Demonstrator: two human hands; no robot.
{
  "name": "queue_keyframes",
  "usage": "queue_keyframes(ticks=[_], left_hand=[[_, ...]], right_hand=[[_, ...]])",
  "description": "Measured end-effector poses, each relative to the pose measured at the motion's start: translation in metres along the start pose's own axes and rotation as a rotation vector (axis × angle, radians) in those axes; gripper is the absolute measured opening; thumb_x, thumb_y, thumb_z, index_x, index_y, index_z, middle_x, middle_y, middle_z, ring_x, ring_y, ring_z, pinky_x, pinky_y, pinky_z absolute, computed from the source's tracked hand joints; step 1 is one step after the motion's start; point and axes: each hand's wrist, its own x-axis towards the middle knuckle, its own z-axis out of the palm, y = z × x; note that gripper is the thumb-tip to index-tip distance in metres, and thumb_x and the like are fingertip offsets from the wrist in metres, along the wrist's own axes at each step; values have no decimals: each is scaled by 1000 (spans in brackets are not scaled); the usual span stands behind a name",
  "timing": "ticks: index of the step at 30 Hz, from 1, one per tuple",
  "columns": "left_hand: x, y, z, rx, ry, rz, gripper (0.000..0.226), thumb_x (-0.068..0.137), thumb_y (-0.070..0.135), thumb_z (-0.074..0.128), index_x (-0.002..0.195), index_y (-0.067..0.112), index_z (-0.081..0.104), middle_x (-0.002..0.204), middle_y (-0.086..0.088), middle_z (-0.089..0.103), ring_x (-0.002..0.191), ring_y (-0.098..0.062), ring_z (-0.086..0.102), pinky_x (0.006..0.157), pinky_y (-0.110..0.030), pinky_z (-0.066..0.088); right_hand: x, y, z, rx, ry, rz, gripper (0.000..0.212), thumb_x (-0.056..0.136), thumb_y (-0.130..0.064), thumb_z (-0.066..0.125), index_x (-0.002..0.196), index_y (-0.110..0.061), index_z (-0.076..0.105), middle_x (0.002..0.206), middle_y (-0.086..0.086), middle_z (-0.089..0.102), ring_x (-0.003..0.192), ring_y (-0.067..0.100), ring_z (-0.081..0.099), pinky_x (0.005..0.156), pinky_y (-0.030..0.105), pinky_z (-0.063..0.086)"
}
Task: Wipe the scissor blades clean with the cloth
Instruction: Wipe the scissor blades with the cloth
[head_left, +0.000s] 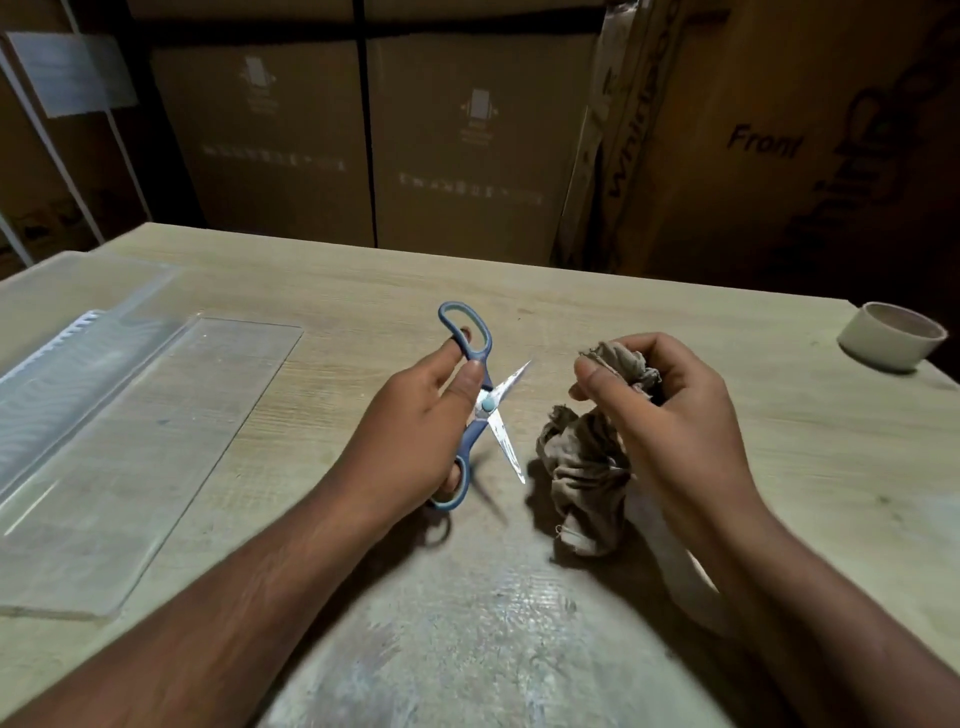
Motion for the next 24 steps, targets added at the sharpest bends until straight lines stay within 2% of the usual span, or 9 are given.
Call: queue_keyframes(ticks=[4,8,10,16,17,18,20,21,24], left_hand=[[3,-7,4,-19,-12,32,39,109,44,53,93,78,63,100,-1,56,94,-21,48,80,-37,38],[3,-10,9,-131,-5,17,24,107,42,59,114,61,71,112,15,78,107,-9,72,102,-33,53],[1,-7,11,-168,20,2,23,107,35,59,120,48,74,126,17,68,117,1,49,111,-23,44],[1,-3,13,-169,87,25,27,104,35,61,91,46,82,91,24,80,68,14,64,88,-22,50],[0,-1,14,-161,80,41,29,105,33,59,90,44,82,54,27,41,54,14,54,75,-16,47],[-2,-1,15,-147,70,60,30,107,30,57,92,40,81,88,30,33,52,19,51,66,-10,43],[-4,-1,15,-121,47,83,32,108,27,56,89,39,79,54,36,43,65,26,58,63,-1,42],[-4,-2,15,-112,47,84,34,108,28,57,85,41,79,79,24,80,79,24,66,70,1,43],[-3,-4,14,-136,63,75,23,103,40,61,98,41,83,110,25,81,110,11,71,95,-12,51]], right_hand=[[-3,-3,0,-75,-83,-154,6,96,-17,78,96,-23,77,88,-2,78,80,7,73,67,19,54],[-7,2,3,-360,-193,-445,17,95,-21,77,111,-20,82,101,-8,71,95,7,69,76,14,50],[-7,4,3,-374,-219,-457,19,95,-19,77,114,-19,81,102,-9,71,94,7,68,75,13,48],[-5,6,0,-448,-208,-542,18,92,-20,78,110,-20,81,100,-10,73,94,10,68,76,27,53],[-6,8,2,-470,-200,-558,19,92,-20,77,111,-20,81,100,-9,71,96,12,67,77,31,54],[-7,9,5,-493,-196,-562,20,92,-20,77,111,-20,81,101,-7,68,97,15,65,79,34,54],[-11,11,10,-545,-198,-584,20,93,-17,75,113,-17,79,102,-4,65,98,18,62,80,37,52],[-13,11,13,-572,-199,-616,20,94,-16,75,114,-15,78,102,-1,65,97,20,61,80,37,51],[-15,12,15,-594,-194,-659,18,95,-15,73,112,-12,76,102,2,65,95,22,60,80,35,49]])
